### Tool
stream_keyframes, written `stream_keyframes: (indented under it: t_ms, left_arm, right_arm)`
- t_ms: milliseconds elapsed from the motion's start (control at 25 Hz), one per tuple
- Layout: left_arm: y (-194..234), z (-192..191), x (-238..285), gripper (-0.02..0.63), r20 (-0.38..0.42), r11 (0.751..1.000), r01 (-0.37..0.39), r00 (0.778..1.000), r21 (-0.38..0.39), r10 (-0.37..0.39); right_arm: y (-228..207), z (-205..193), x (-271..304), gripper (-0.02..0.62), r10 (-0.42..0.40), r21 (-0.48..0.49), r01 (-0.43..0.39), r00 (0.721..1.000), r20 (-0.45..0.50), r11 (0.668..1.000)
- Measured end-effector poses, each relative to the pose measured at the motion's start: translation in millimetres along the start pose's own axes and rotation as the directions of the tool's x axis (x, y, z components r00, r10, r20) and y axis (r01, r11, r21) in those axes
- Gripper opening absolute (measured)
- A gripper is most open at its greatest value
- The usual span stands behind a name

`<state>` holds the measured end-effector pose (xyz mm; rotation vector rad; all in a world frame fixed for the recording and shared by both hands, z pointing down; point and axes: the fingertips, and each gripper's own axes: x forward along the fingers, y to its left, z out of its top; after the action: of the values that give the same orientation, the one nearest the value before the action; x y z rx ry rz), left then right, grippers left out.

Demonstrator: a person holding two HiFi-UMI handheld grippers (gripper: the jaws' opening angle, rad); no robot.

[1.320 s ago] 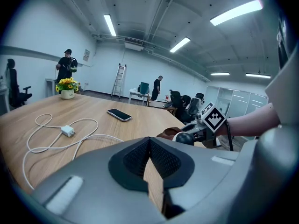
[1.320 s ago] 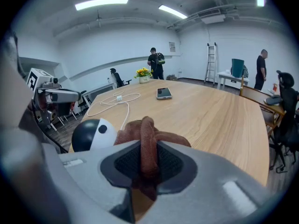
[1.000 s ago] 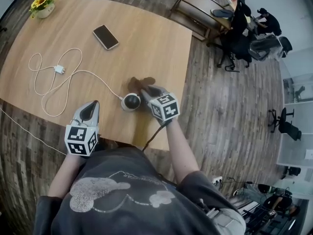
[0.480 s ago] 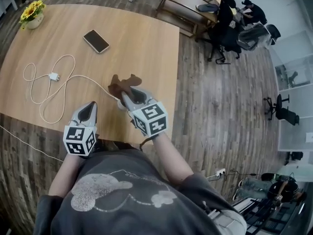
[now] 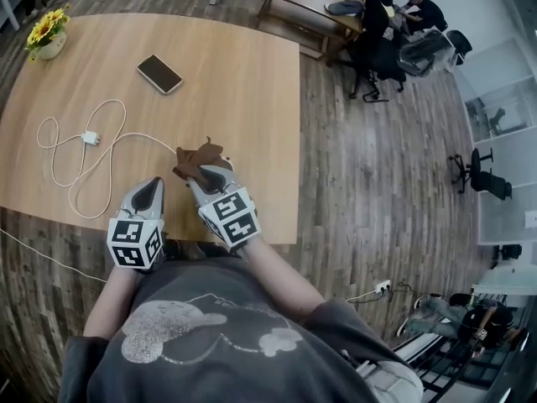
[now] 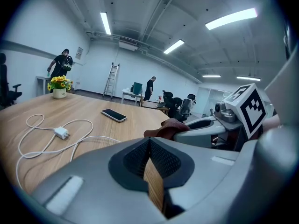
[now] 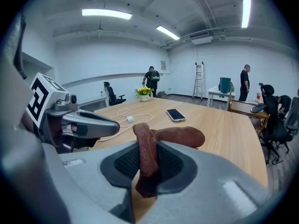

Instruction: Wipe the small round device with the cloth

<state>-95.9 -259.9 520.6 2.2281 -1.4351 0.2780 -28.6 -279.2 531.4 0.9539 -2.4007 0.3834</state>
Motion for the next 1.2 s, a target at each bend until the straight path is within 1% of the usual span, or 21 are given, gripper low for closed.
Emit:
stream_keyframes:
  t_ms: [160,480,640,760,880,1080,1200]
  left_arm:
    - [3,-2,-1,0.02,-0.008,1.0,0.003,1.0,-0.001,-0.003]
    - [6,-11,-3,0.02,-0.028,1.0,0.015,1.0,-0.005,-0.015]
    - [9,-15,-7,0.02,-0.037,1.0,0.02,0.999,-0.001,-0.02]
    - [11,-16,-10,0.02,-0.036,1.0,0.029,0.999,0.002,-0.029]
    - [11,-15,-12,0.02,-0.03,0.999,0.041,0.999,0.012,-0.041]
    - [11,-13,-14,0.02,-0.018,0.996,0.079,0.997,0.032,-0.078]
    - [7,-12,-16,0.02,-0.014,0.995,0.088,0.996,0.055,-0.087]
  right_arm:
    - [12,-15,7,0.069,0.01,0.031,-0.009,0.999,-0.034,0.999]
    - [8,-69,15,0.069,-0.028,0.116,0.041,0.993,-0.117,0.992]
    - [8,-80,12,0.069,-0.035,0.15,0.053,0.992,-0.124,0.987]
    - [15,-74,6,0.069,-0.022,0.159,0.036,0.996,-0.09,0.987]
    - [24,-60,-7,0.069,-0.014,0.147,0.017,1.0,-0.025,0.989]
    - [29,-40,-32,0.069,-0.043,0.165,0.03,0.996,0.074,0.986]
    - [30,-33,-48,0.069,-0.065,0.182,0.042,0.991,0.12,0.982]
